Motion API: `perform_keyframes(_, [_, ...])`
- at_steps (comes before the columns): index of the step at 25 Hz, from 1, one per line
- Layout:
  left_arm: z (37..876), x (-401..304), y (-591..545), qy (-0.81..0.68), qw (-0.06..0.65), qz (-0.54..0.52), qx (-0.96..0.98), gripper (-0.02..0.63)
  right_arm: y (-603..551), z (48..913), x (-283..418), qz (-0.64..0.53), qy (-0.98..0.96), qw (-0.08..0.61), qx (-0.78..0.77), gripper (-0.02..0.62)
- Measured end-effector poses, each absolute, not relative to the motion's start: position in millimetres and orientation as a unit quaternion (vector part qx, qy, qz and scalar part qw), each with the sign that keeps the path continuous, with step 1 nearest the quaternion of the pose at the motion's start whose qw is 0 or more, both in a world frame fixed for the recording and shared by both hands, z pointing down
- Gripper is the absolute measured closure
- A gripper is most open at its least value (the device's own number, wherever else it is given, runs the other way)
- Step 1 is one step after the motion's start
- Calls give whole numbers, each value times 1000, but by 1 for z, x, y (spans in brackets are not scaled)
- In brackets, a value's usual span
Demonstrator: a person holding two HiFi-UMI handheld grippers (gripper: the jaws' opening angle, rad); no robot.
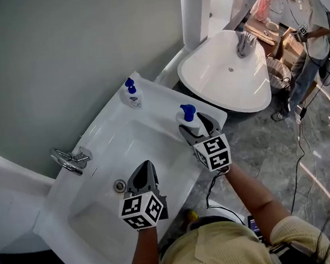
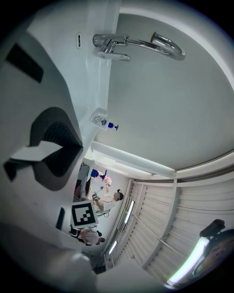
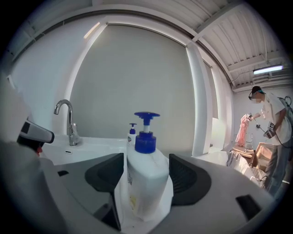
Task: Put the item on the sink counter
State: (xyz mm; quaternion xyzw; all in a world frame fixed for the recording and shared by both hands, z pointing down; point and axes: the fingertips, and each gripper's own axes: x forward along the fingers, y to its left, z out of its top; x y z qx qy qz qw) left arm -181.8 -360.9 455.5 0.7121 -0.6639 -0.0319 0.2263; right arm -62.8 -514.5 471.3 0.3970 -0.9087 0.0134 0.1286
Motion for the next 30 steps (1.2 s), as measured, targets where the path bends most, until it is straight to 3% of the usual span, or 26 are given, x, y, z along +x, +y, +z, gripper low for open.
perform_keyframes(23, [438,-168,-318,-649,205,-35,732,577,-433,428,-17,47,-896,69,435,302])
perform_keyframes(25, [437,-166,-316,-647,203,-36,734,577,-423,426,-17,50,-899,66,430,317])
perform_keyframes(28, [433,-164,-312,-644,200,-38,737,577,-408,423,-17,47,-901,65,427,411])
perform_keyframes(30, [432,-162,-310,-641,200,-39,740,577,-399,420,-18,47,-903,63,423,419])
